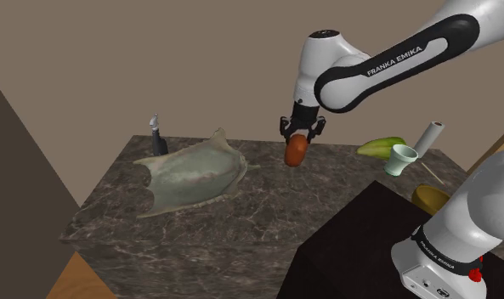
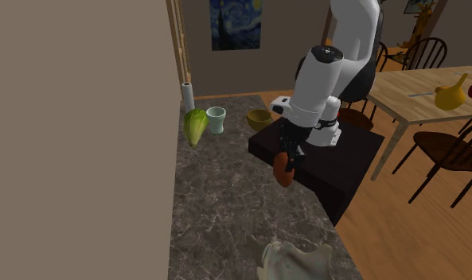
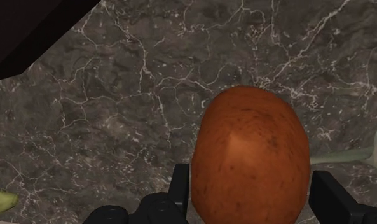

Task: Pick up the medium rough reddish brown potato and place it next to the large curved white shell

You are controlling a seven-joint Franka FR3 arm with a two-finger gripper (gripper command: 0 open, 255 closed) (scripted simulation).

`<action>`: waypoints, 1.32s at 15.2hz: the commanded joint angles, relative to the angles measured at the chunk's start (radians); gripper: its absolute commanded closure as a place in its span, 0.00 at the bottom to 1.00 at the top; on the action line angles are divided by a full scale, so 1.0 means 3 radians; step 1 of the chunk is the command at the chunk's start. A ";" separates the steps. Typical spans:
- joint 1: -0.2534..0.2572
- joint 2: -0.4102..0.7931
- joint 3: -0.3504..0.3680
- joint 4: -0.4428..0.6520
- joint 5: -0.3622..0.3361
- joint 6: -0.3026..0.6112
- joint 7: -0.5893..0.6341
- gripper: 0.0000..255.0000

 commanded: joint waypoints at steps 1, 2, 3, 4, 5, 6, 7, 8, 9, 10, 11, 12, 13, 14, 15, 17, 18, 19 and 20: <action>-0.0007 0.0058 0.0002 -0.0041 -0.0027 0.0098 0.0026 1.00; -0.0011 0.0090 0.0004 -0.0058 -0.0042 0.0146 0.0041 1.00; -0.0014 0.0123 0.0006 -0.0074 -0.0059 0.0193 0.0057 1.00; -0.0018 0.0157 0.0008 -0.0089 -0.0076 0.0241 0.0073 1.00; -0.0021 0.0191 0.0009 -0.0104 -0.0093 0.0289 0.0090 1.00; -0.0025 0.0227 0.0010 -0.0118 -0.0112 0.0336 0.0108 1.00; -0.0029 0.0263 0.0011 -0.0131 -0.0132 0.0383 0.0127 1.00; -0.0032 0.0300 0.0012 -0.0143 -0.0153 0.0431 0.0146 1.00; -0.0036 0.0338 0.0013 -0.0154 -0.0176 0.0478 0.0167 1.00; -0.0040 0.0377 0.0013 -0.0164 -0.0199 0.0525 0.0188 1.00; -0.0043 0.0417 0.0013 -0.0174 -0.0224 0.0571 0.0210 1.00; -0.0046 0.0457 0.0012 -0.0182 -0.0250 0.0618 0.0233 1.00; -0.0050 0.0498 0.0011 -0.0190 -0.0277 0.0664 0.0257 1.00; -0.0052 0.0540 0.0009 -0.0197 -0.0306 0.0710 0.0282 1.00; -0.0055 0.0582 0.0007 -0.0203 -0.0336 0.0756 0.0308 1.00; -0.0059 0.0669 -0.0001 -0.0212 -0.0400 0.0846 0.0363 1.00; -0.0060 0.0714 -0.0006 -0.0215 -0.0434 0.0890 0.0392 1.00; -0.0061 0.0759 -0.0012 -0.0217 -0.0470 0.0934 0.0423 1.00; -0.0060 0.0805 -0.0019 -0.0218 -0.0507 0.0978 0.0454 1.00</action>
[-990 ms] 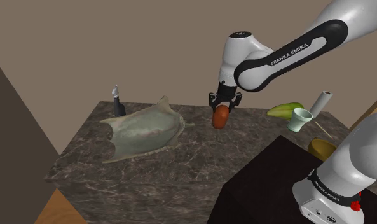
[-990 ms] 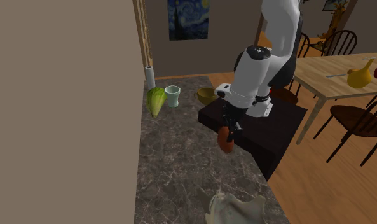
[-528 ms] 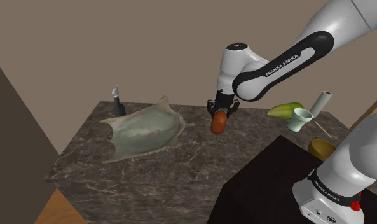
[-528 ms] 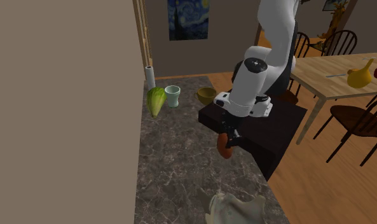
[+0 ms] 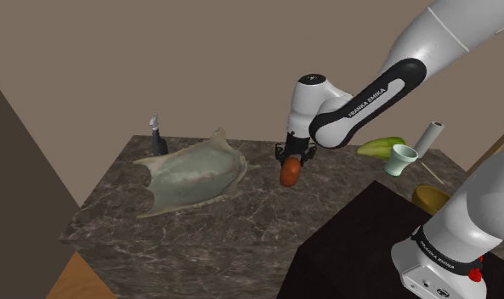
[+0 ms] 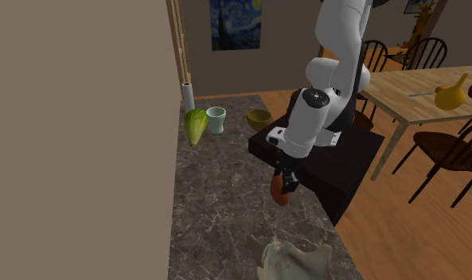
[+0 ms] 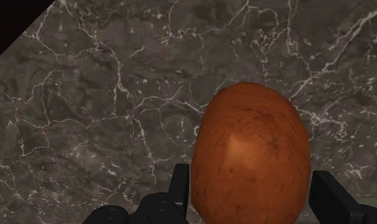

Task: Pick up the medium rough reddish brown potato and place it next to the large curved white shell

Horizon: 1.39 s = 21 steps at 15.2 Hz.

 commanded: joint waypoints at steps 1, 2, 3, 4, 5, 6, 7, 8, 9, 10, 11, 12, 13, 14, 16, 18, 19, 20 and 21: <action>-0.0001 0.0089 -0.0016 -0.0003 -0.0074 0.0088 0.0060 1.00; 0.0001 0.0136 -0.0025 -0.0002 -0.0114 0.0131 0.0093 1.00; 0.0004 0.0184 -0.0036 0.0000 -0.0155 0.0173 0.0127 1.00; 0.0009 0.0232 -0.0048 0.0003 -0.0197 0.0215 0.0163 1.00; 0.0014 0.0281 -0.0061 0.0007 -0.0240 0.0257 0.0199 1.00; 0.0021 0.0330 -0.0077 0.0011 -0.0284 0.0298 0.0236 1.00; 0.0029 0.0379 -0.0093 0.0017 -0.0328 0.0338 0.0273 1.00; 0.0038 0.0429 -0.0111 0.0024 -0.0373 0.0378 0.0311 1.00; 0.0049 0.0479 -0.0131 0.0031 -0.0418 0.0418 0.0350 1.00; 0.0061 0.0530 -0.0152 0.0040 -0.0464 0.0457 0.0389 1.00; 0.0075 0.0581 -0.0175 0.0049 -0.0509 0.0496 0.0428 1.00; 0.0090 0.0632 -0.0199 0.0060 -0.0554 0.0534 0.0467 1.00; 0.0107 0.0683 -0.0224 0.0071 -0.0599 0.0573 0.0506 1.00; 0.0125 0.0735 -0.0250 0.0083 -0.0642 0.0610 0.0544 1.00; 0.0165 0.0839 -0.0307 0.0110 -0.0728 0.0685 0.0621 1.00; 0.0208 0.0945 -0.0366 0.0140 -0.0809 0.0759 0.0695 1.00; 0.0232 0.0997 -0.0398 0.0157 -0.0847 0.0796 0.0731 1.00; 0.0256 0.1051 -0.0429 0.0174 -0.0885 0.0833 0.0767 1.00; 0.0281 0.1104 -0.0460 0.0191 -0.0920 0.0869 0.0802 1.00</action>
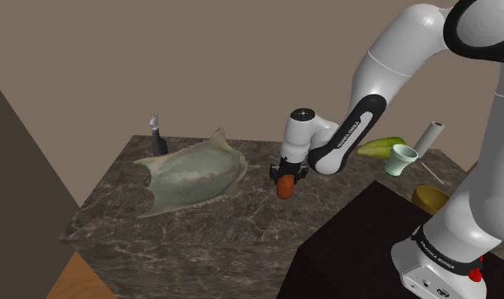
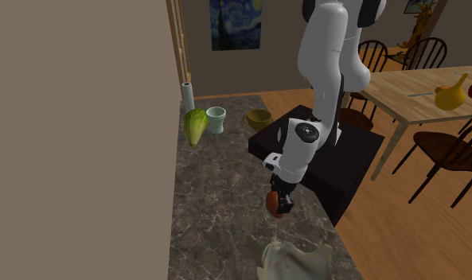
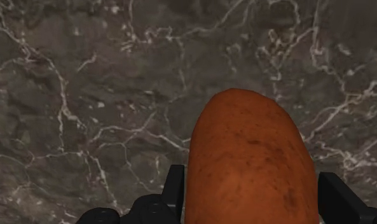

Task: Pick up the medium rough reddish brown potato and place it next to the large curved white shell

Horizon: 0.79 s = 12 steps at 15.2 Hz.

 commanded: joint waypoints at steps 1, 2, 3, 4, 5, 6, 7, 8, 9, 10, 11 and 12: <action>0.0060 0.0165 -0.0077 0.0037 -0.0088 0.0074 0.0082 1.00; 0.0062 0.0165 -0.0079 0.0036 -0.0086 0.0074 0.0081 1.00; 0.0063 0.0165 -0.0079 0.0036 -0.0086 0.0075 0.0081 1.00; 0.0063 0.0165 -0.0080 0.0036 -0.0085 0.0075 0.0080 1.00; 0.0063 0.0165 -0.0080 0.0036 -0.0085 0.0075 0.0080 1.00; 0.0064 0.0165 -0.0080 0.0036 -0.0085 0.0075 0.0080 1.00; 0.0064 0.0165 -0.0080 0.0036 -0.0084 0.0075 0.0079 1.00; 0.0064 0.0165 -0.0081 0.0036 -0.0084 0.0075 0.0079 1.00; 0.0065 0.0165 -0.0081 0.0036 -0.0084 0.0075 0.0079 1.00; 0.0070 0.0162 -0.0086 0.0027 -0.0090 0.0081 0.0087 0.00; 0.0061 0.0163 -0.0082 0.0033 -0.0084 0.0076 0.0076 0.00; 0.0059 0.0164 -0.0079 0.0038 -0.0081 0.0073 0.0073 0.00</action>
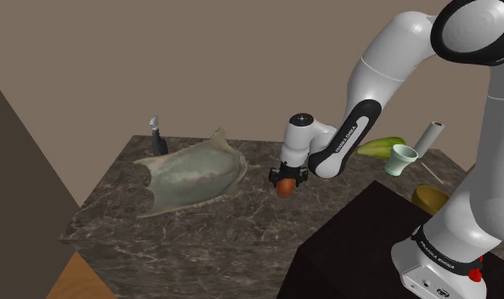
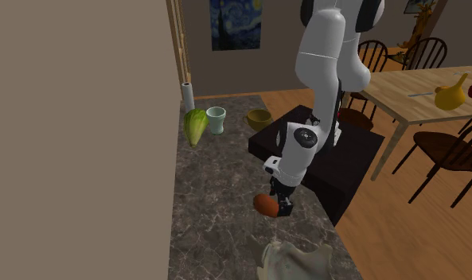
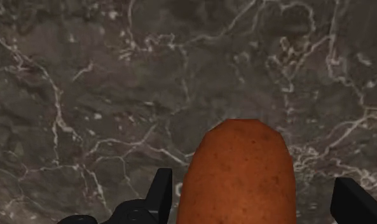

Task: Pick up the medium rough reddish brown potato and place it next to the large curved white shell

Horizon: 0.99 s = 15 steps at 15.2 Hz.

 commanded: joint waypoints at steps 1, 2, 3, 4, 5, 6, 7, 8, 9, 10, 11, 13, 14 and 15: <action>-0.0001 0.0002 0.0002 -0.0001 0.0002 -0.0004 -0.0002 0.00; 0.0001 0.0001 0.0002 -0.0002 0.0002 -0.0003 0.0000 0.00; 0.0005 0.0004 -0.0001 -0.0004 -0.0003 0.0000 0.0005 0.00; -0.0049 -0.0131 0.0081 -0.0053 0.0078 -0.0091 -0.0063 0.00; -0.0103 -0.0265 0.0164 -0.0098 0.0166 -0.0183 -0.0135 0.00; -0.0151 -0.0397 0.0244 -0.0138 0.0263 -0.0276 -0.0213 0.00; -0.0186 -0.0501 0.0305 -0.0165 0.0345 -0.0351 -0.0276 0.00; -0.0181 -0.0501 0.0301 -0.0166 0.0348 -0.0351 -0.0278 0.00; -0.0180 -0.0501 0.0299 -0.0166 0.0349 -0.0350 -0.0278 0.00; -0.0180 -0.0501 0.0299 -0.0166 0.0349 -0.0350 -0.0279 0.00; -0.0180 -0.0501 0.0299 -0.0166 0.0349 -0.0350 -0.0279 0.00; -0.0180 -0.0501 0.0299 -0.0166 0.0349 -0.0350 -0.0279 0.00; -0.0180 -0.0501 0.0299 -0.0166 0.0349 -0.0350 -0.0279 0.00; -0.0179 -0.0500 0.0298 -0.0166 0.0348 -0.0350 -0.0278 0.00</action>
